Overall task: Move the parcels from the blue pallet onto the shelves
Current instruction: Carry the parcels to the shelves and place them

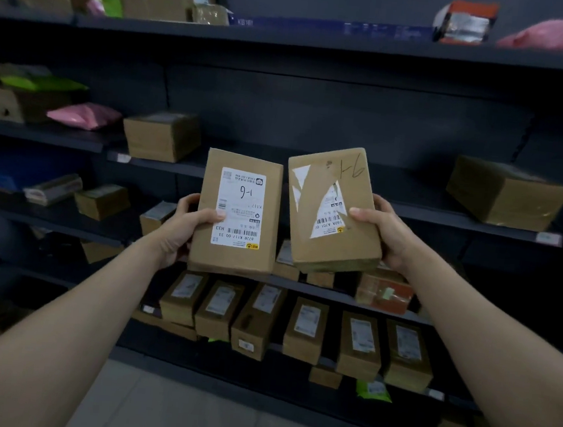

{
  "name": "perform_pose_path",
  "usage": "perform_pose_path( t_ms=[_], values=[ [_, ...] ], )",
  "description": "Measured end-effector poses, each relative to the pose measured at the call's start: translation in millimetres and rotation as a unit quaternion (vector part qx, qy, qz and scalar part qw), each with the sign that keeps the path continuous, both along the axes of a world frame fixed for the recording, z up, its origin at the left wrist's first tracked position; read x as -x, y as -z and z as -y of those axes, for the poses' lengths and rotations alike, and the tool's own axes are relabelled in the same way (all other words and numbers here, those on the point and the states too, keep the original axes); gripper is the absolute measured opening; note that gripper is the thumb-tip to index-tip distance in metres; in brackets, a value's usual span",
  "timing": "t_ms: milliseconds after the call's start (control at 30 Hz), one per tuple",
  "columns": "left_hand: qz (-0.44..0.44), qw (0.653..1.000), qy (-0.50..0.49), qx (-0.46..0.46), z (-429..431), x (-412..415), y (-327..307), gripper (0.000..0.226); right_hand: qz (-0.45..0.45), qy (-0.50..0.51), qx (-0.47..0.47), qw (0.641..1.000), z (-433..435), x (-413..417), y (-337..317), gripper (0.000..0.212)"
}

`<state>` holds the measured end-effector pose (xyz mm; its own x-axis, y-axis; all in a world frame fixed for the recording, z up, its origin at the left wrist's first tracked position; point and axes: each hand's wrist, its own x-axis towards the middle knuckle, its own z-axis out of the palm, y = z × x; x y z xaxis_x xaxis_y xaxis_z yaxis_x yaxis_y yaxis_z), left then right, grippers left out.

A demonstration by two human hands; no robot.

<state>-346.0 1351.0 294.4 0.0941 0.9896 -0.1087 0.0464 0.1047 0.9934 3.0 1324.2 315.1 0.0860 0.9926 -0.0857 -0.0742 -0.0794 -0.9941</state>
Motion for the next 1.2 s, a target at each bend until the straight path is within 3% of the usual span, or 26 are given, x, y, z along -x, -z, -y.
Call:
perform_pose_path(
  t_ms=[267, 433, 667, 833, 1033, 1100, 1200],
  values=[
    [0.014, 0.999, -0.032, -0.031, -77, 43, -27, 0.082, 0.016, -0.035, -0.047, 0.998, -91, 43, -26, 0.09],
    [0.018, 0.997, -0.061, -0.05, -130, 59, -44, 0.071, 0.009, -0.072, -0.072, 0.995, -154, 55, -47, 0.085],
    [0.018, 0.995, -0.079, -0.051, -197, 66, -60, 0.077, 0.046, -0.082, -0.074, 0.993, -234, 59, -66, 0.105],
    [-0.003, 0.999, -0.04, 0.006, -239, 64, -59, 0.086, 0.048, -0.054, -0.065, 0.995, -275, 54, -63, 0.089],
    [-0.026, 0.992, -0.026, 0.118, -288, 58, -76, 0.08, -0.02, -0.021, 0.033, 0.999, -302, 57, -67, 0.045],
    [-0.026, 0.984, -0.027, 0.172, -304, 59, -83, 0.085, -0.023, 0.008, 0.068, 0.997, -308, 60, -69, 0.043],
    [-0.039, 0.979, -0.011, 0.2, -327, 61, -95, 0.073, -0.005, 0.054, 0.116, 0.992, -315, 64, -72, 0.056]
  ],
)
